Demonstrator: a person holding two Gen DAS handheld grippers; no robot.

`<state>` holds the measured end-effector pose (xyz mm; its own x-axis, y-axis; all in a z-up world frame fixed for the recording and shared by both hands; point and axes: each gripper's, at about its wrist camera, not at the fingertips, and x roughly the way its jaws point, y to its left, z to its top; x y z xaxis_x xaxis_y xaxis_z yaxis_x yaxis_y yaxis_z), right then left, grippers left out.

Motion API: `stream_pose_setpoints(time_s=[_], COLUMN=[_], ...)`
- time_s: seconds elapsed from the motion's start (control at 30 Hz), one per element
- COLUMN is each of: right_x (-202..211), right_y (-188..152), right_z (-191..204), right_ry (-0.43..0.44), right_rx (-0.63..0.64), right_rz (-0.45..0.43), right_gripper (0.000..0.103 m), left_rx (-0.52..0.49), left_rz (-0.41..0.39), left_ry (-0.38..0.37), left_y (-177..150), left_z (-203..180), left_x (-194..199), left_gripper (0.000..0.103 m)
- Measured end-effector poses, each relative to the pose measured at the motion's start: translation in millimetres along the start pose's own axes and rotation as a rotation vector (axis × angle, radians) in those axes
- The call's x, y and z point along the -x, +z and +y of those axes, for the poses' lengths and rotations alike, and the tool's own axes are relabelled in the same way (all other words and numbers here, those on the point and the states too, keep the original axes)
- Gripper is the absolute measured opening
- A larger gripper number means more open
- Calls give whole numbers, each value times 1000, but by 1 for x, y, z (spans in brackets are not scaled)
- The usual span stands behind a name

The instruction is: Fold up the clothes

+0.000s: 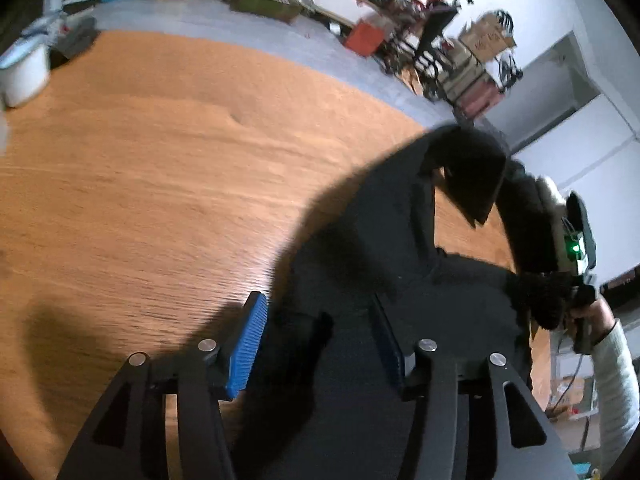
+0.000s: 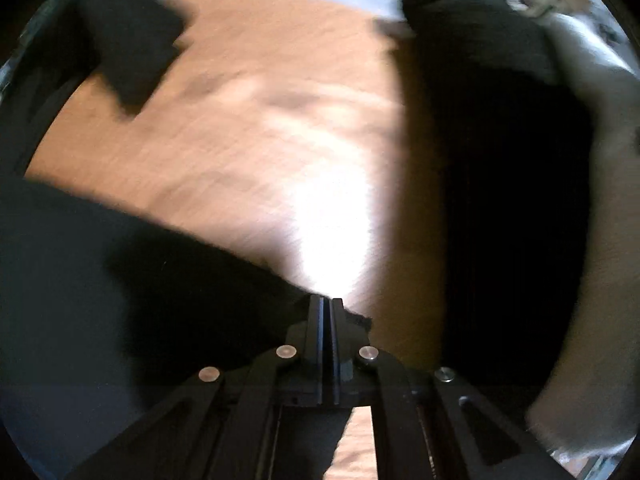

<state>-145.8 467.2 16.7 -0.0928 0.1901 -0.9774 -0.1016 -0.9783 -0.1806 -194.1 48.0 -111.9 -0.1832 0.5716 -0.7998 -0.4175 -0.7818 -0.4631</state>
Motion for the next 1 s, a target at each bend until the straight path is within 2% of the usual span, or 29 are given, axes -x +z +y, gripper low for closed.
stream_pose_setpoints(time_s=[0.03, 0.07, 0.1, 0.13, 0.17, 0.2, 0.27, 0.3, 0.33, 0.4, 0.47, 0.57, 0.63, 0.83, 0.93, 1.0], right_x=[4, 10, 17, 24, 35, 47, 62, 62, 59, 73, 71, 67, 64, 67, 69, 70], right_y=[0, -2, -7, -13, -20, -31, -53, -78, -49, -55, -72, -101, -122, -172, -194, -207], right_z=[-8, -12, -14, -17, -17, -16, -17, -46, -55, -34, -15, -1, 8, 8, 5, 1], right_ry=[-25, -51, -29, -7, 19, 21, 61, 82, 90, 86, 95, 118, 145, 169, 178, 190], right_rx=[-46, -72, -82, -92, -95, -93, -88, -84, -74, -54, -34, -3, 9, 27, 27, 18], right_rz=[-33, -71, -93, -116, -145, -181, -191, -186, -173, -145, -118, -100, -95, -57, -38, -40], right_gripper=[2, 9, 15, 33, 28, 28, 30, 32, 38, 41, 47, 51, 56, 57, 45, 46], left_rx=[15, 33, 47, 55, 63, 75, 115, 141, 166, 185, 187, 190, 198, 141, 125, 115], left_rz=[-11, -10, -3, 17, 31, 28, 36, 44, 52, 68, 84, 107, 118, 142, 149, 154], left_ry=[13, 25, 39, 55, 72, 90, 105, 107, 109, 125, 148, 182, 170, 136, 130, 125], left_y=[-2, -6, -11, -18, -24, -29, -42, -49, -56, -69, -81, -100, -110, -146, -163, -174], left_z=[4, 9, 14, 17, 20, 22, 23, 24, 24, 22, 18, 14, 10, -8, -12, -15], left_x=[8, 15, 21, 25, 29, 33, 39, 41, 44, 45, 45, 45, 47, 58, 65, 70], left_gripper=[61, 63, 64, 64, 64, 64, 64, 64, 64, 64, 64, 64, 64, 64, 64, 64])
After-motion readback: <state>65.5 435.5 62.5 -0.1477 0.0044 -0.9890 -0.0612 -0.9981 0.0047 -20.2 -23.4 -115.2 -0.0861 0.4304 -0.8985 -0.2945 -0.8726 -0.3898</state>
